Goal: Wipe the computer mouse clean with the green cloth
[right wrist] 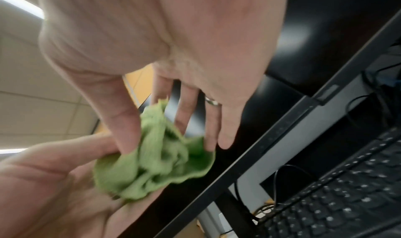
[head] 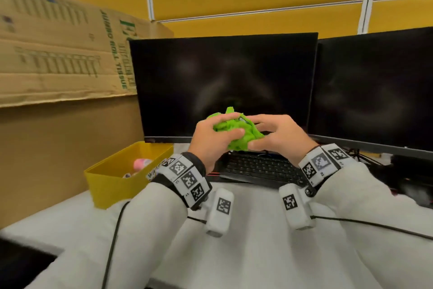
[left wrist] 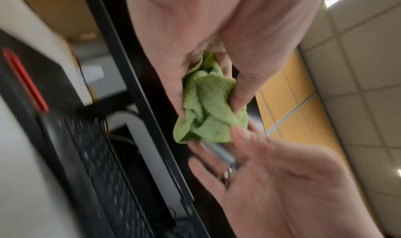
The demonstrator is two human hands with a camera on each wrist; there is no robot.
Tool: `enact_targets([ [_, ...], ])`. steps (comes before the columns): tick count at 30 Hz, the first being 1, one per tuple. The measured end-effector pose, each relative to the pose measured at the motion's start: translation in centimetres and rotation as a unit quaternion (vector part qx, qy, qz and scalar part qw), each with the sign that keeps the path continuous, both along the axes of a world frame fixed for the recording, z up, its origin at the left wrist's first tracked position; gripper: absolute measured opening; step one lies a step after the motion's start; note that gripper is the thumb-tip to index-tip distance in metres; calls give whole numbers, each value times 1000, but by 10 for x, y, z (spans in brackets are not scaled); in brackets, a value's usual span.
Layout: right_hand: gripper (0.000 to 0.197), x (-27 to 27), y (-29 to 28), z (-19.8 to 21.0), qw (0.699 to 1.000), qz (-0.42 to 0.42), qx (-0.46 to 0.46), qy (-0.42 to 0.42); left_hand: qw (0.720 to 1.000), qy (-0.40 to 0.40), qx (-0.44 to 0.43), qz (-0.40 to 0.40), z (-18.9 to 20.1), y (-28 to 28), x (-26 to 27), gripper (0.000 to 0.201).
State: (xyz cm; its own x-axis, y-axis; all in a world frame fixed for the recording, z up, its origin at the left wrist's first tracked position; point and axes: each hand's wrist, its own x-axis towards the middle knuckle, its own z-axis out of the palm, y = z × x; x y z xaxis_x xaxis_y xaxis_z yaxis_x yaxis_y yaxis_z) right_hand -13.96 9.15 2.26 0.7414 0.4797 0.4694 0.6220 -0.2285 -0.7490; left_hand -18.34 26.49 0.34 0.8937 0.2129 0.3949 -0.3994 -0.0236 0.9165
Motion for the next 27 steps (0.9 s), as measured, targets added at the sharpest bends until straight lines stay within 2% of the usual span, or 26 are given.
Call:
enact_targets([
  [3, 53, -8, 30, 8, 999, 38, 4, 39, 992, -4, 73, 102, 19, 53, -29, 31],
  [5, 47, -16, 49, 9, 998, 39, 13, 48, 973, 0, 138, 187, 32, 92, -48, 31],
  [7, 40, -25, 66, 8, 997, 55, -3, 48, 938, 31, 226, 261, 39, 132, -61, 34],
  [9, 34, -30, 78, 6, 997, 65, -36, 29, 902, 83, 302, 296, 39, 165, -65, 39],
  [11, 31, -35, 86, 4, 995, 72, -61, 15, 855, 157, 382, 314, 33, 188, -68, 44],
  [13, 28, -37, 89, 3, 994, 73, -75, 13, 809, 241, 451, 292, 20, 201, -67, 50],
  [18, 22, -39, 81, 6, 993, 65, -94, 26, 723, 434, 511, 165, -10, 197, -62, 100],
  [19, 21, -39, 77, 6, 993, 63, -99, 26, 716, 455, 509, 141, -14, 197, -59, 108],
  [21, 20, -39, 68, 7, 993, 54, -105, 30, 732, 477, 477, 94, -20, 203, -48, 127],
  [23, 17, -42, 58, 9, 992, 47, -108, 37, 735, 486, 468, 67, -20, 210, -39, 145],
  [25, 16, -44, 47, 8, 992, 41, -110, 38, 722, 487, 486, 75, -17, 206, -37, 142],
  [27, 16, -47, 36, 10, 991, 37, -123, 40, 709, 471, 508, 135, -4, 189, -44, 146],
])
